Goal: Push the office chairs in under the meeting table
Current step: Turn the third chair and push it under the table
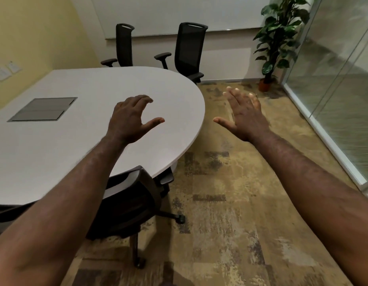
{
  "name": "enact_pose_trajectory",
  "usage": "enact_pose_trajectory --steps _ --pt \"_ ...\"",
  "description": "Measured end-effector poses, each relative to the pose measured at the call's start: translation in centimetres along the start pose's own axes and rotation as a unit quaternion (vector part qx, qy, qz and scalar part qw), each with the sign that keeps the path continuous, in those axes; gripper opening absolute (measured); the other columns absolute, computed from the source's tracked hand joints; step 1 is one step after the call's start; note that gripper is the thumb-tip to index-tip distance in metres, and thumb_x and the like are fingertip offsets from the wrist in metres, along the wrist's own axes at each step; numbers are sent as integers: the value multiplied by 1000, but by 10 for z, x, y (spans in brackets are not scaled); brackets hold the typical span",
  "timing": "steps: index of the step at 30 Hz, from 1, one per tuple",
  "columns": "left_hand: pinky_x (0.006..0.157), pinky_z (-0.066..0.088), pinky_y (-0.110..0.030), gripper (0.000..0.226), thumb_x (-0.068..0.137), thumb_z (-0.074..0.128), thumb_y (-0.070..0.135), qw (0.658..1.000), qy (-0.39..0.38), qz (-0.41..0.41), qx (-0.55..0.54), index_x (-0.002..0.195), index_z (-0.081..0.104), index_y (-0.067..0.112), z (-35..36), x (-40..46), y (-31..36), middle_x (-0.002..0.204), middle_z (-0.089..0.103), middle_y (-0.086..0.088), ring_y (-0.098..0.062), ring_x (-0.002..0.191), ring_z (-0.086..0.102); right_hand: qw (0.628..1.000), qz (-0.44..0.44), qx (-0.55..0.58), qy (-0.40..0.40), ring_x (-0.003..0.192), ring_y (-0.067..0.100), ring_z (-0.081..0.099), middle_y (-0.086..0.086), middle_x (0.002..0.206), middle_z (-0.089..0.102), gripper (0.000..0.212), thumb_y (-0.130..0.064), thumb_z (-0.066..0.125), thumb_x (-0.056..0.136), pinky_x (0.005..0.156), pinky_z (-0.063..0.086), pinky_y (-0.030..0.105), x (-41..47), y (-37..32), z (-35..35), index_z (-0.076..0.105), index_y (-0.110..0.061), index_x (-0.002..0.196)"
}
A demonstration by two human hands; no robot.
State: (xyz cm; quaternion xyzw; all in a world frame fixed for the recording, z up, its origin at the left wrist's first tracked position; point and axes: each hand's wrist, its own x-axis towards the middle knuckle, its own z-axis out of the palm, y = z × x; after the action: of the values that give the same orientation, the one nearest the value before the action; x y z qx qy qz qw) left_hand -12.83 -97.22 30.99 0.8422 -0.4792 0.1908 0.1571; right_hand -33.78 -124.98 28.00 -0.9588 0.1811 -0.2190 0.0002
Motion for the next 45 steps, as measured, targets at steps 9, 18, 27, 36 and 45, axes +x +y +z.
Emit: enact_pose_trajectory --steps 9,18,27,36,45 --pt "104 36 -48 77 84 42 75 999 -26 24 -14 133 51 16 69 87 25 140 54 -6 -28 130 47 1000 20 -24 3 148 25 13 6 162 16 85 -71 33 90 117 8 53 37 84 28 19 -16 153" --pt "109 33 -50 80 85 48 71 1000 -24 11 -11 140 45 14 136 183 0 148 46 -7 -28 137 41 999 9 -41 -20 149 25 6 8 163 11 86 -67 37 91 118 6 54 133 142 73 15 -14 155" --pt "114 28 -50 87 85 46 72 1000 -10 -28 10 149 35 13 193 269 -4 157 34 -9 -28 144 31 999 3 -31 -21 150 25 5 9 163 10 88 -69 30 89 118 6 54 217 206 115 12 -13 155" --pt "116 24 -51 90 85 43 73 992 -28 -118 47 152 29 14 270 343 26 159 30 -8 -27 146 26 998 -59 11 -27 149 25 9 8 163 13 85 -64 42 92 118 4 52 315 309 177 13 -14 154" --pt "115 23 -49 91 85 42 75 978 -33 -195 60 152 27 16 338 425 79 159 31 -7 -27 146 26 989 -132 39 -62 149 24 8 7 163 14 85 -68 35 90 118 7 53 394 410 210 14 -15 154"
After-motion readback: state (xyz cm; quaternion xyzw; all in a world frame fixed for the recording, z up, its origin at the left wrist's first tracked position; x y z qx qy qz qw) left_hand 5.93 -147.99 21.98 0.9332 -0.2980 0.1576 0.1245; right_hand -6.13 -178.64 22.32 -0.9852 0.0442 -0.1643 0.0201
